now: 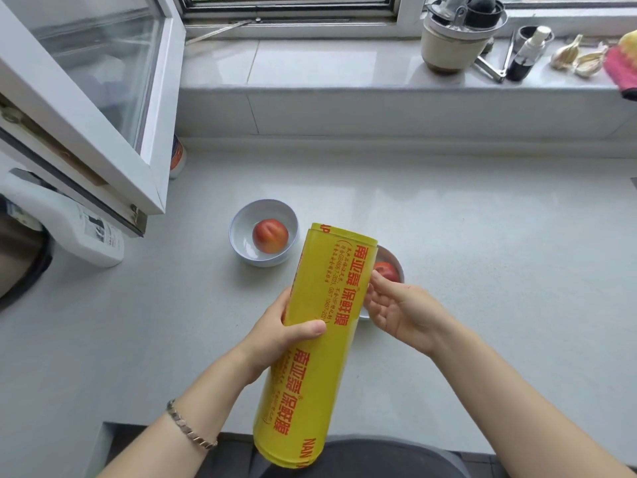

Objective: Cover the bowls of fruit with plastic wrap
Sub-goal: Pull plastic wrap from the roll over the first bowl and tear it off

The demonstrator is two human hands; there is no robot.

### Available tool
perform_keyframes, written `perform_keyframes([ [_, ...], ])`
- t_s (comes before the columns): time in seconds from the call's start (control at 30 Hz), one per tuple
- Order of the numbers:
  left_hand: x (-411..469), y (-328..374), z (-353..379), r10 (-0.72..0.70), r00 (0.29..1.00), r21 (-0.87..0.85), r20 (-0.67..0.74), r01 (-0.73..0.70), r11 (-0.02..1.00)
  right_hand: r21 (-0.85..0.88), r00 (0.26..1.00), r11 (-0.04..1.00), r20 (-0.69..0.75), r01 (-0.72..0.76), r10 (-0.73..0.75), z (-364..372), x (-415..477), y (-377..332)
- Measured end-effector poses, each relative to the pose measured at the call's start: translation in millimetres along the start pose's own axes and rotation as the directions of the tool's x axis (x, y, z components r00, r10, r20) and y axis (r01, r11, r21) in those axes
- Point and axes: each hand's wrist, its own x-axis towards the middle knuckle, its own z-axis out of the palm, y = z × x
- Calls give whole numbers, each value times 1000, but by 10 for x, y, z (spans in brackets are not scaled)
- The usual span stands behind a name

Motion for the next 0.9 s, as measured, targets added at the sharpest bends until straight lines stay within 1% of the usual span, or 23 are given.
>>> perform_keyframes([
  [0.07, -8, -9, -7, 2, 1000, 6, 12, -2, 1000, -5, 999, 999, 19, -44, 44, 1, -1, -16],
  [0.13, -11, -11, -11, 4, 1000, -3, 20, -4, 1000, -13, 997, 998, 45, -56, 56, -8, 0, -39],
  [0.23, -12, -22, -15, 4, 1000, -16, 21, -4, 1000, -73, 997, 997, 70, -31, 36, -15, 14, -65],
  [0.33, -31, -33, -21, 3, 1000, -25, 28, -2, 1000, -154, 999, 988, 48, 6, 2, -22, 44, -44],
  [0.4, -40, -46, -24, -3, 1000, -26, 23, 4, 1000, -240, 999, 970, 18, 41, -38, -6, 42, -12],
  [0.5, -41, -70, -21, -16, 1000, -26, 11, 16, 1000, -390, 987, 910, -22, 138, -159, 38, 31, 27],
  [0.57, -38, -79, -18, -19, 1000, -29, 6, 19, 999, -424, 971, 887, -62, 184, -231, 53, 42, 36],
  [0.63, -35, -75, -12, -20, 1000, -28, 8, 20, 999, -390, 963, 899, -95, 198, -254, 62, 58, 36],
  [0.7, -33, -76, -1, -17, 1000, -24, 8, 17, 1000, -307, 965, 929, -88, 208, -245, 62, 62, 33],
  [0.8, -37, -84, 2, -10, 1000, -29, 2, 10, 1000, -151, 981, 972, -51, 178, -187, 27, 52, 14],
  [0.9, -56, -96, -6, -11, 1000, -27, 14, 11, 1000, -23, 993, 994, -32, 110, -111, -18, 46, 5],
])
